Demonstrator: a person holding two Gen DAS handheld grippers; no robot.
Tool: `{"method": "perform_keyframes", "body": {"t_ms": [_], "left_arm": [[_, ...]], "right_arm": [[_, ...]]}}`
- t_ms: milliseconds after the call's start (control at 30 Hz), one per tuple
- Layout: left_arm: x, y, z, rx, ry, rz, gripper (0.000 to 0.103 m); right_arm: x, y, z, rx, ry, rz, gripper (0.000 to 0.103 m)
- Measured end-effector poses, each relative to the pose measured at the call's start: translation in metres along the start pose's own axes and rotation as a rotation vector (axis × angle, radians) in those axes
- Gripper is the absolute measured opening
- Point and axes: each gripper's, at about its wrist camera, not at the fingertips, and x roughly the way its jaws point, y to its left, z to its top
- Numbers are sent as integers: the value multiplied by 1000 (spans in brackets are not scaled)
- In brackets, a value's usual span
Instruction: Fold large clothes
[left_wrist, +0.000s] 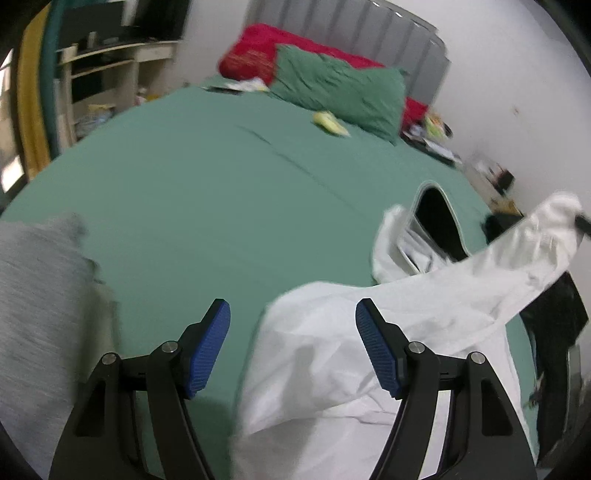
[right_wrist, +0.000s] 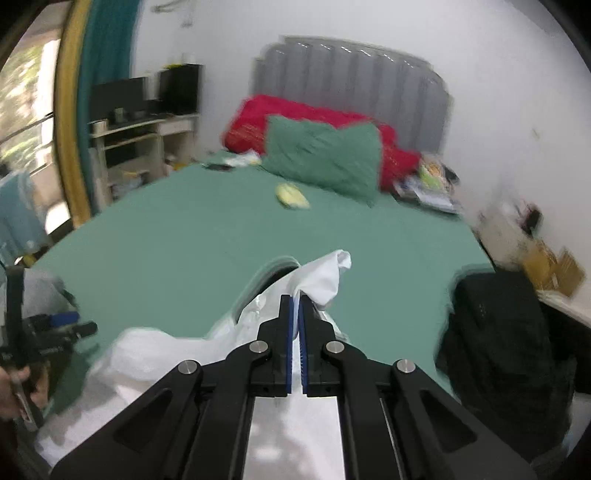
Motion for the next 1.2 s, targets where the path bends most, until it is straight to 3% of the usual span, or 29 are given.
{"method": "perform_keyframes", "body": {"t_ms": [233, 433, 500, 567, 633, 700, 767, 800, 867, 933, 1000, 1033, 1067, 1100, 1133, 1167, 1200], "left_arm": [[38, -38, -29, 106, 128, 5, 74], [64, -38, -45, 136, 251, 57, 74], [72, -32, -48, 140, 282, 89, 74], [75, -23, -49, 126, 300, 101, 74], [66, -15, -41, 88, 255, 93, 74], [56, -12, -34, 91, 200, 76, 74], [52, -12, -26, 106, 162, 80, 74], [54, -11, -22, 110, 161, 82, 74], [64, -7, -20, 105, 180, 82, 74], [79, 0, -25, 95, 239, 77, 74], [84, 5, -27, 90, 249, 63, 69], [88, 4, -26, 96, 249, 66, 59], [91, 3, -26, 106, 249, 63, 43], [94, 2, -24, 121, 246, 53, 33], [98, 0, -23, 139, 241, 40, 7], [101, -4, -23, 153, 235, 30, 3], [103, -8, -22, 170, 216, 32, 3]], "right_arm": [[17, -66, -108, 158, 120, -43, 3], [41, -89, -182, 311, 223, -60, 4], [48, -94, -208, 348, 301, -55, 5], [48, -100, -221, 379, 336, -39, 5], [38, -106, -221, 375, 320, -49, 7], [27, -113, -212, 361, 286, -79, 12], [23, -118, -205, 340, 257, -91, 27], [22, -121, -199, 327, 238, -86, 34], [26, -131, -191, 331, 214, -65, 60], [44, -144, -185, 357, 230, 3, 62], [80, -154, -186, 370, 315, 110, 62], [94, -154, -186, 377, 347, 147, 62], [107, -155, -190, 385, 381, 178, 61], [113, -152, -190, 364, 366, 175, 57], [115, -148, -187, 318, 365, 154, 25], [117, -144, -186, 287, 375, 134, 5], [118, -144, -185, 274, 369, 129, 5]]}}
